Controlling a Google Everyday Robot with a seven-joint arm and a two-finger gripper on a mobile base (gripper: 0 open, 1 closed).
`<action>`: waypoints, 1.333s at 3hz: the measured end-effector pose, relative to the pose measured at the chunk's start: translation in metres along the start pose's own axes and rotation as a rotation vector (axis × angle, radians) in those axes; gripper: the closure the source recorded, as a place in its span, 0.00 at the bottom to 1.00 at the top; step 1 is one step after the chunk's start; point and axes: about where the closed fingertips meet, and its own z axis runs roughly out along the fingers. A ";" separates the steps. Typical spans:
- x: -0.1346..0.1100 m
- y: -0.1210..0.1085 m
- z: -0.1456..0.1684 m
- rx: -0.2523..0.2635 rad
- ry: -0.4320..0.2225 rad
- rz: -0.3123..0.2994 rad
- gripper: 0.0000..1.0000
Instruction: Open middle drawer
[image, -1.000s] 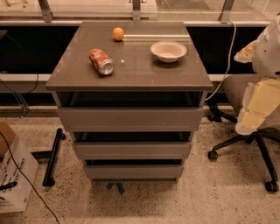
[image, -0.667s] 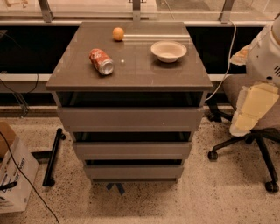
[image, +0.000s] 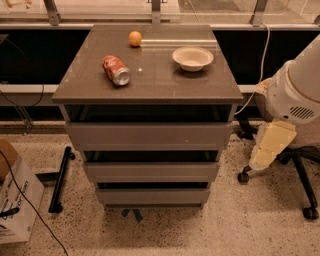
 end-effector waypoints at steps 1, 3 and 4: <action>0.000 0.000 0.000 0.000 0.000 0.000 0.00; -0.004 0.021 0.037 -0.013 0.006 -0.028 0.00; 0.004 0.042 0.071 -0.056 -0.053 -0.045 0.00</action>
Offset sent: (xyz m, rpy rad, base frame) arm -0.0022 0.0193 -0.0259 -0.0700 -0.0008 0.0023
